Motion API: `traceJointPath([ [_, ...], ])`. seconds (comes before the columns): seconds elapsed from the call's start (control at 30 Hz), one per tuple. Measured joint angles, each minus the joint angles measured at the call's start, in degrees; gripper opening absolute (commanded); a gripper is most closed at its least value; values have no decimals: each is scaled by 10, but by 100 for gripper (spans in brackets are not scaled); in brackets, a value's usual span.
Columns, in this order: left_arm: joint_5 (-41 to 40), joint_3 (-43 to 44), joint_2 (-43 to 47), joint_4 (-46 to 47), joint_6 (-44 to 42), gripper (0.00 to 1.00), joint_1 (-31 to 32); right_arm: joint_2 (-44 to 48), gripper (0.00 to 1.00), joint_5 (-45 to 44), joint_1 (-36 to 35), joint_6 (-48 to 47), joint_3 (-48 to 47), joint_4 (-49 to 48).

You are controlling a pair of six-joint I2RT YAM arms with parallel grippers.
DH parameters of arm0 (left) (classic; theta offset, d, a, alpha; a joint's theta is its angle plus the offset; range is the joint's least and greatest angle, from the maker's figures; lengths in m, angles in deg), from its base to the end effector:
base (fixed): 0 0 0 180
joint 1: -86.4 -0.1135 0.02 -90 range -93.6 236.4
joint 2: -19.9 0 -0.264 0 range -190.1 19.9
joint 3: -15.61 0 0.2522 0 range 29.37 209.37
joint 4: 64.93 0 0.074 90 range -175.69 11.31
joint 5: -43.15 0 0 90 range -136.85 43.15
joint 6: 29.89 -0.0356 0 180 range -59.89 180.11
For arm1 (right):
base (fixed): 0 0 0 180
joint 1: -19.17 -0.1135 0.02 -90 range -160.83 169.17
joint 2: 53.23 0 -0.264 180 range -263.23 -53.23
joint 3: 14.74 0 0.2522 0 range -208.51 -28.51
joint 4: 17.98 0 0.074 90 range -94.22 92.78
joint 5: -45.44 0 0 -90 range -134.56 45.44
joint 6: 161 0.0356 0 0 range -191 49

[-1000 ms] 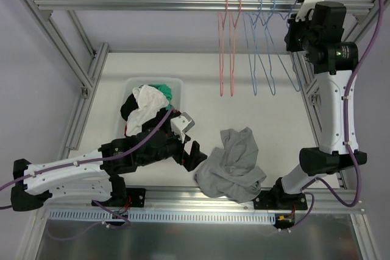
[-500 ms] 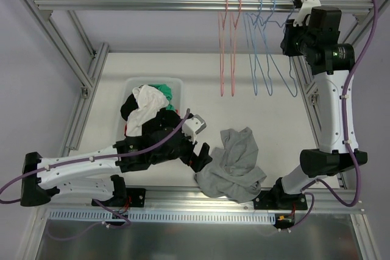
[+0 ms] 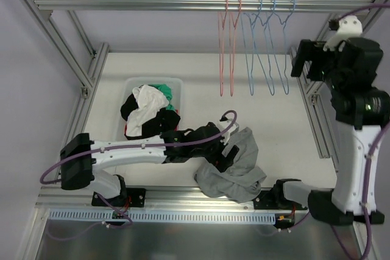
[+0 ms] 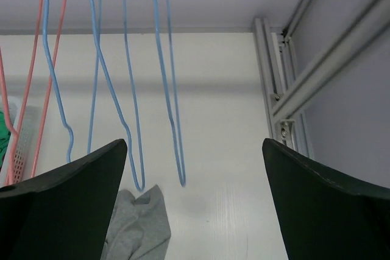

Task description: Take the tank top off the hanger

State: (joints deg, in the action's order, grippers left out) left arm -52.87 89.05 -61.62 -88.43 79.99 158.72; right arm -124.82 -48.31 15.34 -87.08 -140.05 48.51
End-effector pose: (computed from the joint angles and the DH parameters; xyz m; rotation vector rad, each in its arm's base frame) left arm 0.1019 -0.3075 0.2819 0.9286 2.0343 -0.8190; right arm 0.1924 0.0105 0.5431 -0.2645 1.7786 -0.2117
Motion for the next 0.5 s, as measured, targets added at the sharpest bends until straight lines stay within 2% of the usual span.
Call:
traceJointPath([
  [0.13, 16, 50, -104, 8, -9, 99, 9, 179, 100, -30, 1, 15, 94, 3],
  [0.27, 26, 99, -195, -1, -15, 99, 24, 308, 99, -17, 1, 19, 114, 12],
  [0.5, 25, 183, -320, -29, -19, 99, 57, 330, 100, 61, 1, 14, 146, 31],
])
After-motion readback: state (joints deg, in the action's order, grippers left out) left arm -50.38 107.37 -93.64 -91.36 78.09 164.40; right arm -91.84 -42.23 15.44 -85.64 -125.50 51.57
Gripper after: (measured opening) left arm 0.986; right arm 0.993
